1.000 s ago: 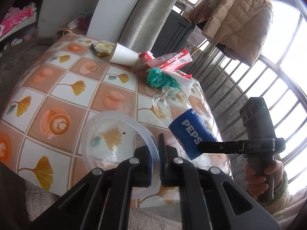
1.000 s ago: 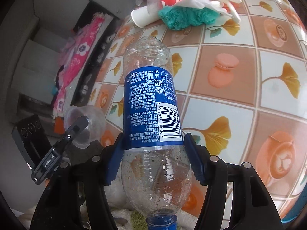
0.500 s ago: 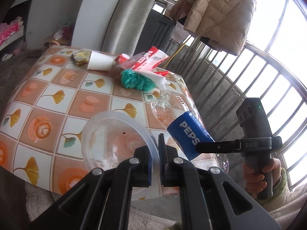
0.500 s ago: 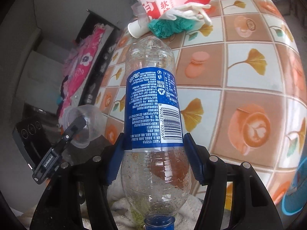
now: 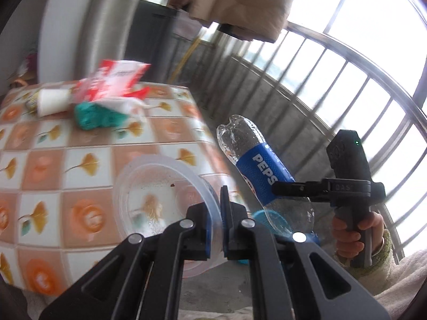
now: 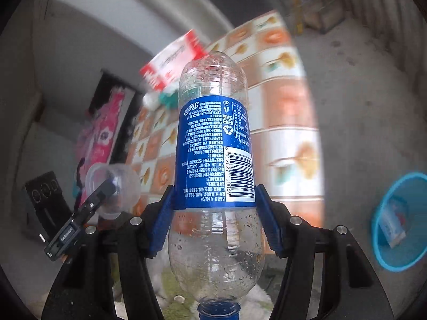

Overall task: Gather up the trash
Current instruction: 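Carry cup and bottle to the blue wastebasket and open both tools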

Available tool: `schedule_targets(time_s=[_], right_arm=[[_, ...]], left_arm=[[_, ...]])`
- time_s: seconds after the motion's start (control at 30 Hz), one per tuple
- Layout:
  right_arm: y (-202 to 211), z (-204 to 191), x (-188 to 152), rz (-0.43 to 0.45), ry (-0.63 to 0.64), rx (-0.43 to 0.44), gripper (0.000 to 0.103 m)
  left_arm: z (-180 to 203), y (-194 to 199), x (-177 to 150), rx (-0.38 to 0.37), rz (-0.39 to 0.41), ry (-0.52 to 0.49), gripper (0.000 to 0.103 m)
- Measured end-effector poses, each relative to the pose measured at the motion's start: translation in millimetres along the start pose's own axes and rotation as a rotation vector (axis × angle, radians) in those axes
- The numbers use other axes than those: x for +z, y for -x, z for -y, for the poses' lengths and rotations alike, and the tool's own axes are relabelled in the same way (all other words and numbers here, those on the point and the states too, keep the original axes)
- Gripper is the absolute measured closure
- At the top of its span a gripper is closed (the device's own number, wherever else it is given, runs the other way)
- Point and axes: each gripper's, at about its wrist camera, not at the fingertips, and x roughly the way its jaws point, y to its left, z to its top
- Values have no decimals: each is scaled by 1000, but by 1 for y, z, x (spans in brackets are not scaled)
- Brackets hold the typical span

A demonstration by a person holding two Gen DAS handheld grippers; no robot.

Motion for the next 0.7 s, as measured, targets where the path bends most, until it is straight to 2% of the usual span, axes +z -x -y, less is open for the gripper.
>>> schedule_targets(time_s=[0.13,0.33,0.43,0.53,0.7], right_arm=[[39,62,-9,73,-147,-99,47],[64,168,-44,66,-433,-197,47],[66,214,-63,48,-557,-236,47],[56,265,-87,7,-696,-231,47],[43,314,-115,-33,-853,-251,46]], left_arm=[[50,-44,11,-105,-76,-88,98],[127,-123,6,-234,-228,-224,98],[161,-165,-7,-257,-311,-285,98],[187,-212,-23,-271,-415,-313,98],[223,-279,-41,-275,-548,-315,98]])
